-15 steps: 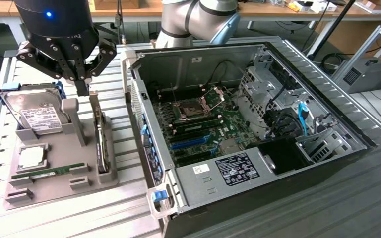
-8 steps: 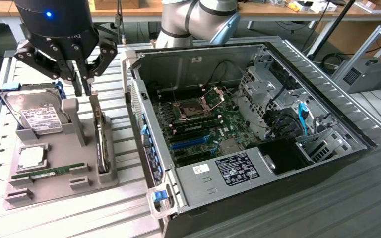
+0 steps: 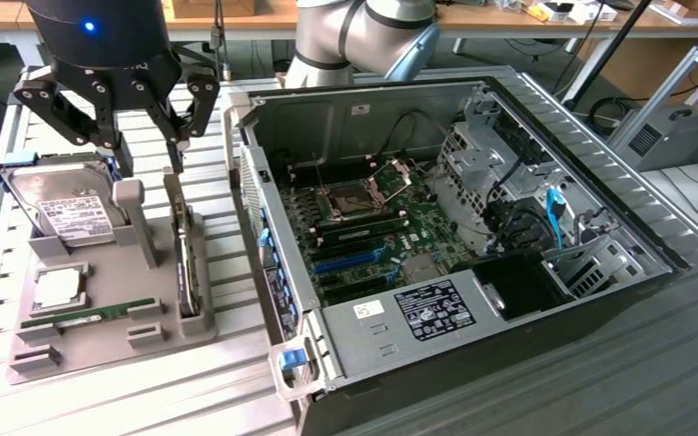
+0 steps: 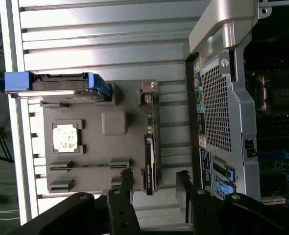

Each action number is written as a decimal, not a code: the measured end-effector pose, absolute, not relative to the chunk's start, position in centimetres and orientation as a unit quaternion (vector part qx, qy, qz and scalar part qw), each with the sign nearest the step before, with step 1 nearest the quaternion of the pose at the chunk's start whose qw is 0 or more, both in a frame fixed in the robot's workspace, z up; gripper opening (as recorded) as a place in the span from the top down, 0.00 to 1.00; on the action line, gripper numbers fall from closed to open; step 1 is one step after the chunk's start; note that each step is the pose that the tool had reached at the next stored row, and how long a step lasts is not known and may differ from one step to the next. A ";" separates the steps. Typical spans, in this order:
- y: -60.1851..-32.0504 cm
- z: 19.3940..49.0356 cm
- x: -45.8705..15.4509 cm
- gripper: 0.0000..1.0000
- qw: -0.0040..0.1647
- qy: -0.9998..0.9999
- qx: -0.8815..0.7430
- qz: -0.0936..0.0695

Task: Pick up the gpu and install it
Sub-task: 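Pick up the gpu and move the gpu toward the slot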

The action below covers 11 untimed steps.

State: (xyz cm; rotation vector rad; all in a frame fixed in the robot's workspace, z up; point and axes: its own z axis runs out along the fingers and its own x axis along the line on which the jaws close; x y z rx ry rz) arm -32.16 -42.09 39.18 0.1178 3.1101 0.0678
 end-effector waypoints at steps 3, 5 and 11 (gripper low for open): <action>-42.1 39.2 -32.2 0.52 0.014 0.999 0.038 0.022; -42.1 39.2 -32.2 0.52 0.014 0.999 0.038 0.022; -42.1 39.2 -32.2 0.52 0.014 0.999 0.038 0.022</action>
